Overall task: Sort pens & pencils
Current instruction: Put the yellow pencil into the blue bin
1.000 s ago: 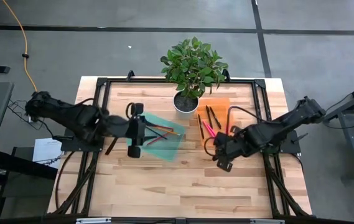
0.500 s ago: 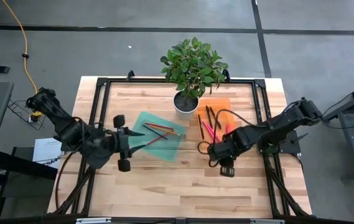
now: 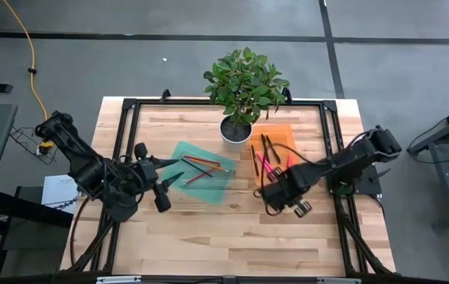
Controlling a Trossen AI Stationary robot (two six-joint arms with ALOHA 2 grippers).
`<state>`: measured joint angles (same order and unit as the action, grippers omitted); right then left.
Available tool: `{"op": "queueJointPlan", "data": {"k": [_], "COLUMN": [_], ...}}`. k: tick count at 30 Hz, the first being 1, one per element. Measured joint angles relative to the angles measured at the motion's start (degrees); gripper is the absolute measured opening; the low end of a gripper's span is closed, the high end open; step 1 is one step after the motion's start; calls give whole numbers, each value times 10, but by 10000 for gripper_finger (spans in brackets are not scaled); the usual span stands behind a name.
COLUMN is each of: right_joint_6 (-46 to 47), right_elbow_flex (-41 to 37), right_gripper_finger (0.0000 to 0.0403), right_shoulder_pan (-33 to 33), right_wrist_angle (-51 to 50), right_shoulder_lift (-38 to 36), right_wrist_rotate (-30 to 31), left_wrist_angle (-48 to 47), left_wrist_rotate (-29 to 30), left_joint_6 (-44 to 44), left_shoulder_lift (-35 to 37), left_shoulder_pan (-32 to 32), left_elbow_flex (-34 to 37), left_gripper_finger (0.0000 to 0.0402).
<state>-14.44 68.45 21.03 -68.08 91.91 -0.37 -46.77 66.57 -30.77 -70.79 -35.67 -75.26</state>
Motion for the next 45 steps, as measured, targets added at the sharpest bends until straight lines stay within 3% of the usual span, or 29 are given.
{"op": "queueJointPlan", "data": {"k": [6,15,24,34,45], "right_joint_6": [-65,-101,-67,-11,-6], "right_elbow_flex": [0,-27,-131,-169,-169], "right_gripper_finger": [107,107,107,107,107], "right_shoulder_pan": [-40,-15,-7,41,45], "right_wrist_angle": [60,82,103,181,218], "right_shoulder_lift": [3,38,24,18,17], "right_wrist_rotate": [8,-13,-30,-15,3], "left_wrist_angle": [-2,-8,-39,-44,-44], "left_wrist_rotate": [5,-11,-51,-51,-51], "left_joint_6": [-29,-42,-55,-62,-77], "left_shoulder_lift": [-17,-22,-22,-22,-22], "left_shoulder_pan": [0,0,0,0,0], "left_elbow_flex": [0,0,0,0,0], "left_gripper_finger": [161,161,161,161,161]}}
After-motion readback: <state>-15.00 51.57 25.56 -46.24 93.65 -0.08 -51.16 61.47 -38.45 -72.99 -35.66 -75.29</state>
